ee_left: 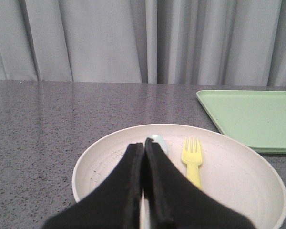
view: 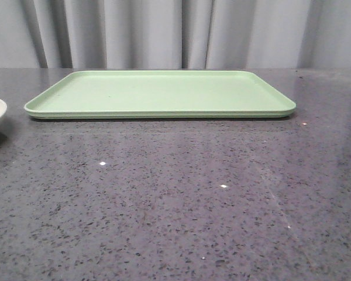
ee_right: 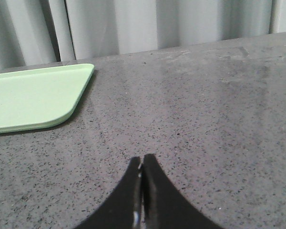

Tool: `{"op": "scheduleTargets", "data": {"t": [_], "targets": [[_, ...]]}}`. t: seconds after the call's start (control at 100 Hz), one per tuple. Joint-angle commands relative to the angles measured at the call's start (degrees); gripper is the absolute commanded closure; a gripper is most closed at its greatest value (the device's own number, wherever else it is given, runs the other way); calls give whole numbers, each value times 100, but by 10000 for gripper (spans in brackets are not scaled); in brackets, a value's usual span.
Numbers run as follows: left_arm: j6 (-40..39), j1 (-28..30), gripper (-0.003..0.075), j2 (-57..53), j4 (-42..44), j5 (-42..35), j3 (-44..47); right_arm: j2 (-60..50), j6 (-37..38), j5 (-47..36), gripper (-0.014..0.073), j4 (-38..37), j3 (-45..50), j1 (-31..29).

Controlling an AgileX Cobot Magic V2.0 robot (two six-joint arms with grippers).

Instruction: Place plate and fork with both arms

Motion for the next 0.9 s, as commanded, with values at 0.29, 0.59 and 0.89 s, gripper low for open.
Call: {"op": "scheduleTargets", "data": {"t": [0.29,0.59,0.89], "targets": [[-18,15,741,-182,-56,-490,75,-139,-59,-444,601,-48,-34,-24],[-18,15,741,-182,-56,-521,75,-139,-59,-471,601,-48,-34,-23],[-18,15,741,-179,-60,-397,-311,-139,-59,-571,601,-54,-129,-23]]}}
